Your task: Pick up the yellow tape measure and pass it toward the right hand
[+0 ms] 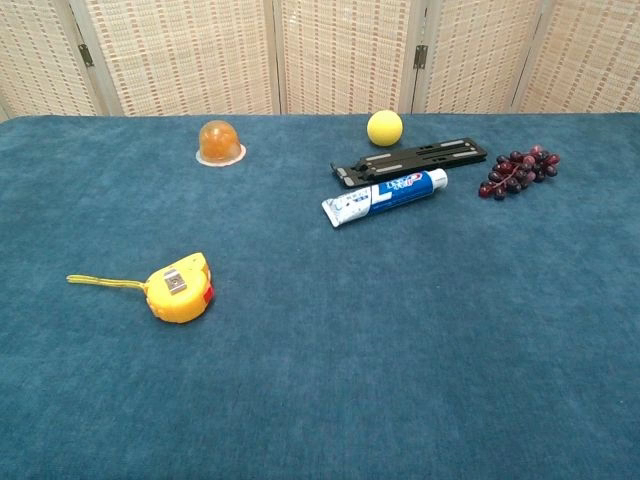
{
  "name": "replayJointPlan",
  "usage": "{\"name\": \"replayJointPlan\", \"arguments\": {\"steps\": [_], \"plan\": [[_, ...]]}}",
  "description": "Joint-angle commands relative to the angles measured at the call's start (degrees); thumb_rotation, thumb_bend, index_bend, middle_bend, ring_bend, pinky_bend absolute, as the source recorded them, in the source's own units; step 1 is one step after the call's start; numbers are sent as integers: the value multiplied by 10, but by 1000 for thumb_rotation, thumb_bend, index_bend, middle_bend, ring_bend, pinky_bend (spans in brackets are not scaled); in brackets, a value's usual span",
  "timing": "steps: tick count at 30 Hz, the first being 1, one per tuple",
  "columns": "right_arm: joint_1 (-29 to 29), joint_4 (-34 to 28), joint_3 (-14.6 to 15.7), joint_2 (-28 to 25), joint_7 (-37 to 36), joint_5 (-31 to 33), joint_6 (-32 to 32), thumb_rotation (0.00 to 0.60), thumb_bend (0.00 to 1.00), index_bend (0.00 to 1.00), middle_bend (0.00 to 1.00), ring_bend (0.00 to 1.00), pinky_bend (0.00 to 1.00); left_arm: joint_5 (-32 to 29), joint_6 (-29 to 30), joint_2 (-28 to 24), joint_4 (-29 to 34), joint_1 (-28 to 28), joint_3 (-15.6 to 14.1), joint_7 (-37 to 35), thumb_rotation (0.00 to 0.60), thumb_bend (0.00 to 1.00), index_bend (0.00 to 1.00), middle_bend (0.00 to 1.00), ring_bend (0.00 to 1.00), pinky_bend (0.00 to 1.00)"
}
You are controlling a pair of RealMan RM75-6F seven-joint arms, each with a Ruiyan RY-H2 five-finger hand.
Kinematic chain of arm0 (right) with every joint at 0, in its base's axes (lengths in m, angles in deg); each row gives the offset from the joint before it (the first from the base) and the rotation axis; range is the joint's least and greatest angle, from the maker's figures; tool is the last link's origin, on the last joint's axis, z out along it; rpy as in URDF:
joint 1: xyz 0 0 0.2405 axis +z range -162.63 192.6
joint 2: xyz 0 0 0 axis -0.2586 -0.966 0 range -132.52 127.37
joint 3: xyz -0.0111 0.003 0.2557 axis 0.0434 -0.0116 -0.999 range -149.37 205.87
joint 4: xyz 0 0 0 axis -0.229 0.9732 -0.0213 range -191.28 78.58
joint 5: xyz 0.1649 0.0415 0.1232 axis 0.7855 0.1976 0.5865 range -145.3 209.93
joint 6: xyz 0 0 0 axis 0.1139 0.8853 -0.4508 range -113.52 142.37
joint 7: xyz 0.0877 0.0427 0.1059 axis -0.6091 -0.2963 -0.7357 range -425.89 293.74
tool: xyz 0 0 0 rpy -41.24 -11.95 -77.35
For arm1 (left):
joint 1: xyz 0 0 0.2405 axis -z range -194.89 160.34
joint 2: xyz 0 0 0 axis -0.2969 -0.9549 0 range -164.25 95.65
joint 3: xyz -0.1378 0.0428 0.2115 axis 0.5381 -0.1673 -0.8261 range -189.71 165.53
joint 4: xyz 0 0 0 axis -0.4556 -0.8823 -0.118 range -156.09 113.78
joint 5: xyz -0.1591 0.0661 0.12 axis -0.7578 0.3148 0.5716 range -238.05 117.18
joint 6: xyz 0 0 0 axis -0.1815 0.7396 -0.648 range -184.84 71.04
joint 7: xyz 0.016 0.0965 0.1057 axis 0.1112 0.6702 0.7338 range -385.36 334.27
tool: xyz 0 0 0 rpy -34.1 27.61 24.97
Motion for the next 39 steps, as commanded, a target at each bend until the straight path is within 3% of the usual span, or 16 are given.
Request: {"name": "replayJointPlan", "arguments": {"steps": [1, 13, 22, 27, 32, 39], "plan": [[-6, 4, -5, 4, -6, -7, 2, 600, 285, 0, 22, 60, 0, 7, 3, 2, 0, -3, -3, 0, 600, 426, 256, 310, 256, 99], [-21, 7, -27, -2, -24, -27, 2, 600, 285, 0, 22, 61, 0, 37, -23, -3, 19, 18, 1, 7, 600, 426, 255, 310, 255, 99], [-24, 0, -42, -7, -19, -34, -7, 600, 285, 0, 22, 59, 0, 65, -135, 15, 22, 99, 9, 10, 600, 358, 208, 279, 239, 99], [-26, -5, -48, -9, -19, -37, -11, 600, 284, 0, 22, 59, 0, 60, -204, 49, 5, 146, 11, 26, 600, 318, 120, 218, 206, 92], [-29, -8, -53, -10, -17, -40, -13, 600, 284, 0, 22, 60, 0, 41, -261, 83, -7, 183, 9, 49, 600, 264, 4, 104, 113, 62], [-33, -12, -58, -11, -15, -43, -17, 600, 284, 0, 22, 61, 0, 4, -310, 139, -32, 222, 11, 90, 600, 248, 0, 1, 14, 37]]}}
